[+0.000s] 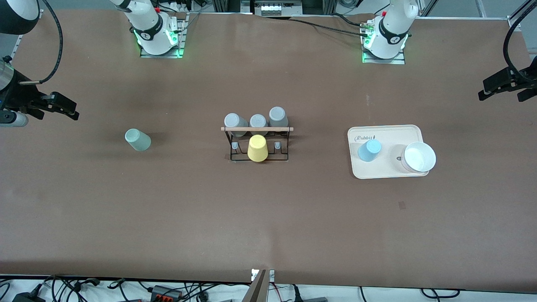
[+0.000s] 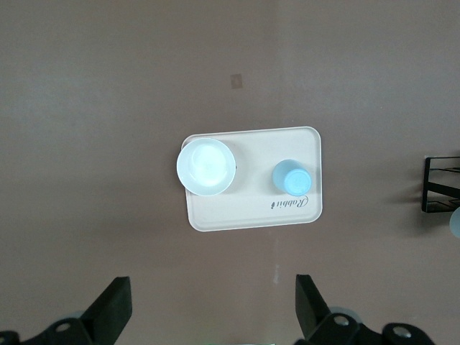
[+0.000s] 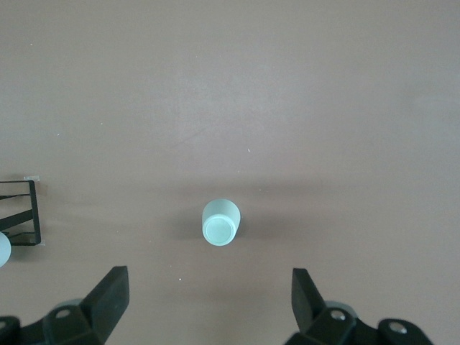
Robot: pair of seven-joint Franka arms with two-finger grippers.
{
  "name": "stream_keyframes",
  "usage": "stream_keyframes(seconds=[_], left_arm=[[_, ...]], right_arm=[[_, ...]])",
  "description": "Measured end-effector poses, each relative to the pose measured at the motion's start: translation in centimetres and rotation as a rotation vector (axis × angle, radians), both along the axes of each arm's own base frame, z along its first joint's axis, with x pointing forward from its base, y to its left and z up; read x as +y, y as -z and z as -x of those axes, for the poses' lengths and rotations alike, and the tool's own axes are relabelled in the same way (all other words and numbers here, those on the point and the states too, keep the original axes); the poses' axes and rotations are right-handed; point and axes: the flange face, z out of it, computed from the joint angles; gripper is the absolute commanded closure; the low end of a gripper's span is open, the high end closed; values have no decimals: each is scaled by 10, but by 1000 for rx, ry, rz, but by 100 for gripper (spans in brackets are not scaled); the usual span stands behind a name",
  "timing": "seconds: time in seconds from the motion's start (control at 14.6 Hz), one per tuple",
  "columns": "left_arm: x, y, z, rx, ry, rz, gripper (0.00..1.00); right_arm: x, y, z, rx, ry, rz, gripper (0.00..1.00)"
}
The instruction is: Hang scattered cups on rack with three cups
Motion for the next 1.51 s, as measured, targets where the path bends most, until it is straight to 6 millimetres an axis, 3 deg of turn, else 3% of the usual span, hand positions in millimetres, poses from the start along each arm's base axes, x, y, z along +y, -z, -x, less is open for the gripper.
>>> stream_keyframes(seconds=[0.34, 0.55, 0.89, 1.17, 1.51], left_arm=[[-1, 1, 0, 3, 3, 0, 0], [-6, 19, -8, 43, 12, 2, 0], [-29, 92, -32, 199, 46, 32, 0], [-43, 147, -52, 217, -13, 81, 0], [-80, 236, -51, 200, -98, 76, 0]], right_arm=[[0, -3, 2, -4, 0, 0, 0], [0, -4, 2, -4, 0, 0, 0], [0, -2, 2, 1, 0, 0, 0], [0, -2, 2, 1, 1, 0, 0], [-1, -2, 2, 3, 2, 0, 0]])
